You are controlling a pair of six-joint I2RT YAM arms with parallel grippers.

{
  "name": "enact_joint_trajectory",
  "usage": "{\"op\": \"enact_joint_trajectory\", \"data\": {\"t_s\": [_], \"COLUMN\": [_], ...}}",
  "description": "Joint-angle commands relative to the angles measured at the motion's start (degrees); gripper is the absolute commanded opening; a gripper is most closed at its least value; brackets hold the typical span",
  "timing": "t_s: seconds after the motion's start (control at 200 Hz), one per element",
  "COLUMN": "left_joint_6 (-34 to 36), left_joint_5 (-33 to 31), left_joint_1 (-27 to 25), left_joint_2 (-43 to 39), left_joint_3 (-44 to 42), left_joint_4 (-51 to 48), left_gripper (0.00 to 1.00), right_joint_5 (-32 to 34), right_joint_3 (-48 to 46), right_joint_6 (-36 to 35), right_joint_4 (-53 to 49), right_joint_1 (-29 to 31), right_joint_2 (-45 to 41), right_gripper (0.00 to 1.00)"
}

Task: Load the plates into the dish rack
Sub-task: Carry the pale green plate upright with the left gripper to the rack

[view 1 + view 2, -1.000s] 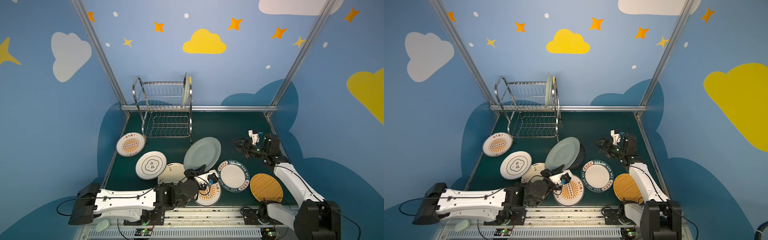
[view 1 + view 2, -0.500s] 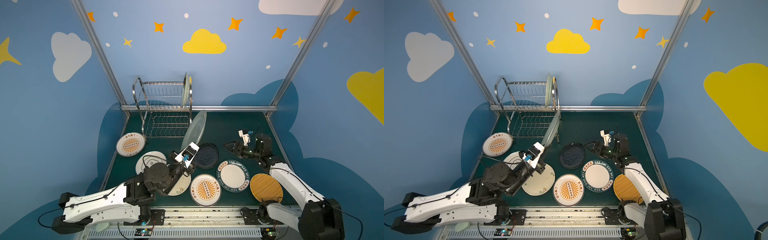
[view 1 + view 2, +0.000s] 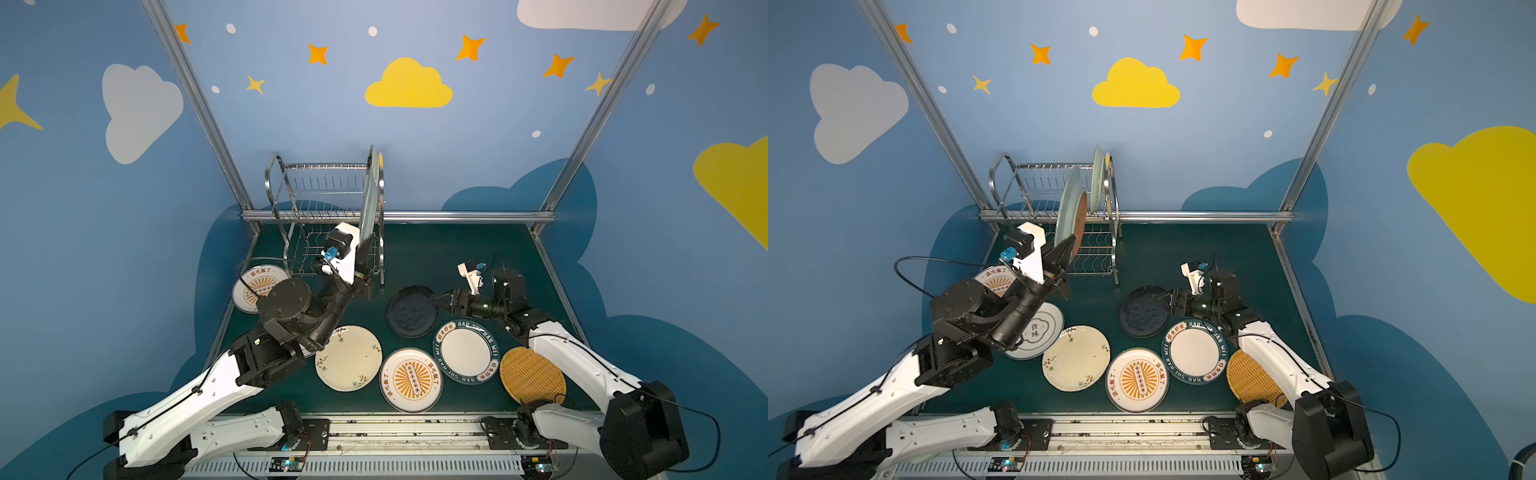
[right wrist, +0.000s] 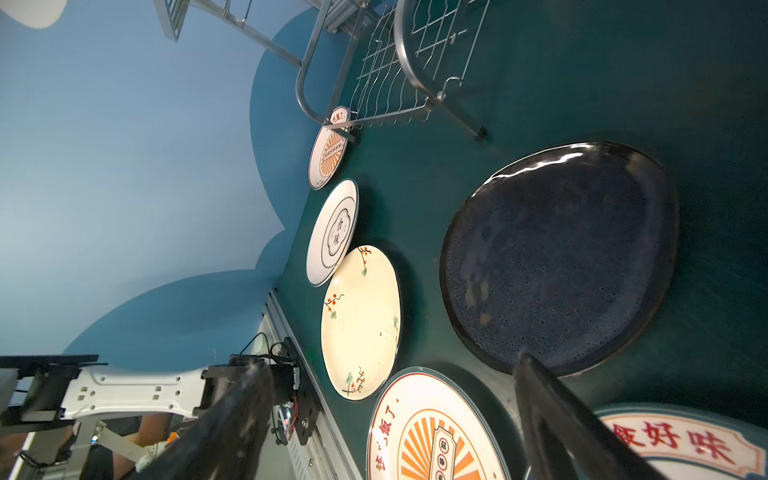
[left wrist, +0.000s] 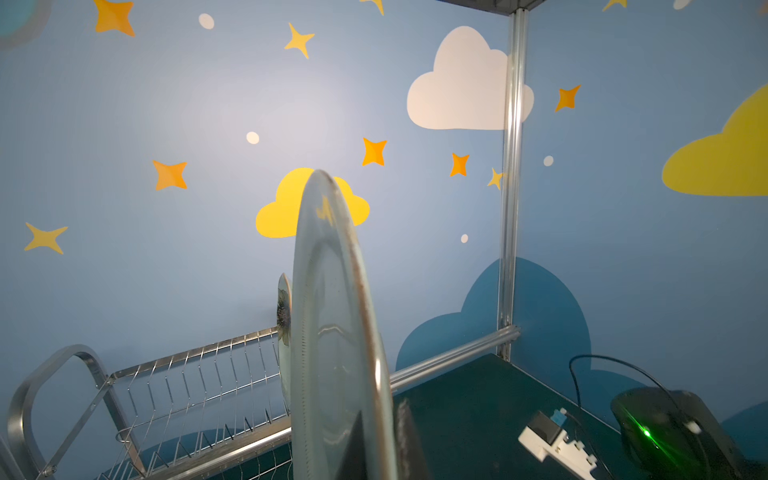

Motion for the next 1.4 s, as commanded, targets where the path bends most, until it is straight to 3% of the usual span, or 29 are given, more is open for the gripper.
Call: {"op": "enact_joint_trajectory", "data": {"t_s": [0.0,0.416,0.681,0.911,1.131,1.392], "left_joint_6": [-3.95,-21.43,-29.63,-32.06,-30.31,-29.63], "left_joint_5": [4.45,23.79,34.21,38.81,42.38,45.4], "left_joint_1": [5.17,28.56,38.72,43.58,44.85,45.02], "left_joint_2": [1.12,11.43,19.45,26.1,32.14,36.86], "left_joint_3": [6.03,20.33,25.28,26.96,31.64,35.86], "left_joint_4": [5.22,-0.25,0.99,3.6,4.09,4.84], "left_gripper": [0.04,0.04,0.04,0.04,0.04,0.04], "right_joint_5": [2.7,7.18,13.54,17.27,18.67,22.89], "right_joint_3": [1.25,-1.39,-6.19,-9.31,-12.49,-11.02], "right_joint_6": [-3.31,-8.12,-14.99,-19.04,-21.22,-21.31], "right_joint_4": [0.85,5.57,11.97,16.31,21.07,14.26], "right_joint_1": [2.18,7.72,14.33,16.99,19.79,22.07], "right_joint_2": [0.0,-1.03,-2.72,-4.25,-7.67,-13.96], "right_gripper": [0.89,0.89,0.89,0.89,0.89,0.89]}}
